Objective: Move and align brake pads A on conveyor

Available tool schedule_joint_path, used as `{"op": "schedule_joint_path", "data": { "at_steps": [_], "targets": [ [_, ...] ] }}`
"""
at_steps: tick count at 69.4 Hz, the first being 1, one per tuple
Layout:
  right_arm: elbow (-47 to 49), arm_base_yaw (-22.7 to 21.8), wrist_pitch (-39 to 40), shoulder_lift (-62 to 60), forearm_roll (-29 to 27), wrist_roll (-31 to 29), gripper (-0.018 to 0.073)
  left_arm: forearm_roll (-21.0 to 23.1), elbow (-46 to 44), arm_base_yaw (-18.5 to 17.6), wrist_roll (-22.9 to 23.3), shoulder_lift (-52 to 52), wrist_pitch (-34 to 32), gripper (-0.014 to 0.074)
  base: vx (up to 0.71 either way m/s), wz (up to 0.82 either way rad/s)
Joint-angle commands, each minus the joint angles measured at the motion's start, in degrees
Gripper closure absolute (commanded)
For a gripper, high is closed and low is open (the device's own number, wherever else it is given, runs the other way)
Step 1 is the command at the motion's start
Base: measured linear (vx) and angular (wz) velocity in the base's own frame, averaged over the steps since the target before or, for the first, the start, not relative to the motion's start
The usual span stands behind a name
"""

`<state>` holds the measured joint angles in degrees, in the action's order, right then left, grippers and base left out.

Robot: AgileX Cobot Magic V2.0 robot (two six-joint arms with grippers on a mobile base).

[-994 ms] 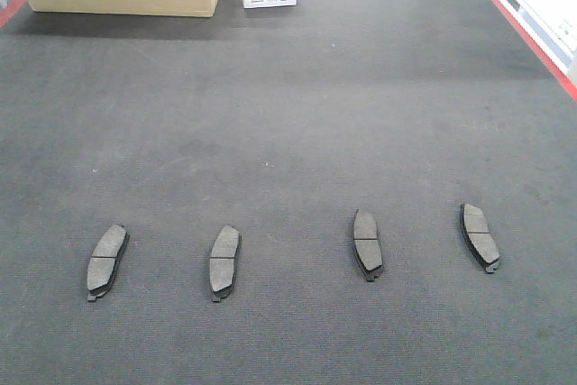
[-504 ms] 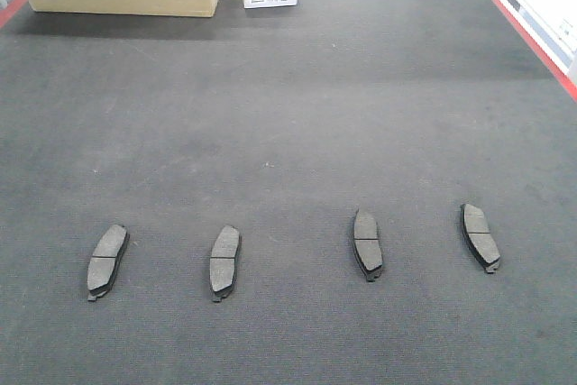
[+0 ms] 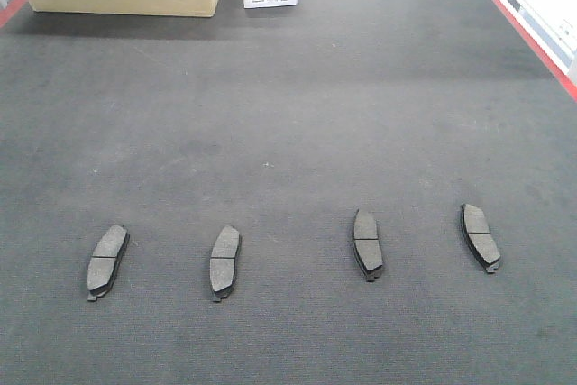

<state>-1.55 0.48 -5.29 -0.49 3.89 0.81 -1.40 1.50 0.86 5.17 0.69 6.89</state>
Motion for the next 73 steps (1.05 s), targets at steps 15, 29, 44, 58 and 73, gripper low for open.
{"op": "schedule_joint_path", "data": {
  "at_steps": [15, 29, 44, 58, 73],
  "targets": [
    [-0.38, -0.20, 5.29, -1.01, 0.07, 0.03, 0.0569, 0.47, 1.32, -0.38, 0.28, 0.83, -4.09, 0.0602, 0.00, 0.00],
    [-0.38, -0.20, 5.29, -1.02, 0.19, 0.03, 0.0569, 0.47, 1.32, -0.38, 0.28, 0.83, -4.09, 0.0602, 0.00, 0.00],
    [-0.38, -0.20, 5.29, -1.02, 0.19, 0.03, 0.0569, 0.47, 1.32, -0.38, 0.28, 0.83, -4.09, 0.0602, 0.00, 0.00],
    [-0.38, -0.20, 5.29, -1.02, 0.19, 0.03, 0.0569, 0.47, 1.32, -0.38, 0.28, 0.83, -4.09, 0.0602, 0.00, 0.00],
    [-0.38, -0.20, 5.29, -1.02, 0.19, 0.03, 0.0569, 0.47, 1.32, -0.38, 0.28, 0.83, -4.09, 0.0602, 0.00, 0.00]
  ]
}}
